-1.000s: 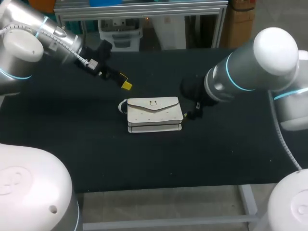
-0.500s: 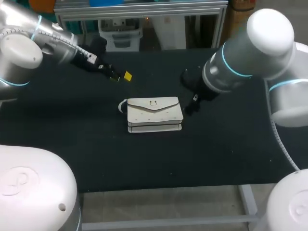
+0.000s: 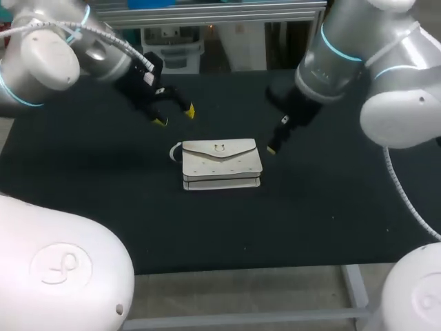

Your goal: Pick up the bag, open it, inspect its contents, close it, and place it on the opposite side

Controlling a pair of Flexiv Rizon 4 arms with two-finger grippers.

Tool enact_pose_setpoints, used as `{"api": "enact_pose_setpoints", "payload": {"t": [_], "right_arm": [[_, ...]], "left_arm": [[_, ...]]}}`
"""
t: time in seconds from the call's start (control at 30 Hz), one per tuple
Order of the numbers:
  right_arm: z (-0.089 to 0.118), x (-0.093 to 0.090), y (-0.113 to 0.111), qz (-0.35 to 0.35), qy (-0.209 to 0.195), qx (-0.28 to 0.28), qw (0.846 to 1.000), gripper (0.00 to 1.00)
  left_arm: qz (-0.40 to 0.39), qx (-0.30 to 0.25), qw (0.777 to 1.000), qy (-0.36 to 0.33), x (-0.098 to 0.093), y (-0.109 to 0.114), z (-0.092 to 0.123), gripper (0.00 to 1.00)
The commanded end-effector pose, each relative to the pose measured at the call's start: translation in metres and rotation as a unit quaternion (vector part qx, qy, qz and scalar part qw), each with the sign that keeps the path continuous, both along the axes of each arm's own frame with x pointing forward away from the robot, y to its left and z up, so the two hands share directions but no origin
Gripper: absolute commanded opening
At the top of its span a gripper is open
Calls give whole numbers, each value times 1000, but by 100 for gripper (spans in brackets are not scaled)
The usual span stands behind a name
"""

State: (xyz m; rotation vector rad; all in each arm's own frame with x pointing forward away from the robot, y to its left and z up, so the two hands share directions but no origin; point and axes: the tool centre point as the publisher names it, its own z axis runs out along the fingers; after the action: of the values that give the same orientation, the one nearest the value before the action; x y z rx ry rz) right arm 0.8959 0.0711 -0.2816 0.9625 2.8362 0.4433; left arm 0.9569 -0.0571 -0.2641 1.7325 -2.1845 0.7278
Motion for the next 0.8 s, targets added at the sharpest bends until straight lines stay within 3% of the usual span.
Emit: {"api": "enact_pose_setpoints", "payload": {"t": [0.03, 0.17, 0.47, 0.6, 0.8], "right_arm": [[-4, 7, -2, 6, 89, 3, 996, 100], [-7, 7, -8, -13, 112, 19, 993, 100], [-10, 7, -14, -75, 156, 124, 977, 100], [-14, 7, -14, -109, 147, 136, 974, 100], [-11, 7, -15, -173, 99, 166, 966, 100]], "left_arm": [[6, 72, 997, 31, 10, -7, -2, 100], [8, 76, 997, 34, 6, -6, -2, 100], [25, 68, 997, 37, -3, -1, -3, 100], [43, 63, 996, 37, -4, -1, -10, 100], [86, 49, 995, 21, -6, -1, -15, 100]]}}
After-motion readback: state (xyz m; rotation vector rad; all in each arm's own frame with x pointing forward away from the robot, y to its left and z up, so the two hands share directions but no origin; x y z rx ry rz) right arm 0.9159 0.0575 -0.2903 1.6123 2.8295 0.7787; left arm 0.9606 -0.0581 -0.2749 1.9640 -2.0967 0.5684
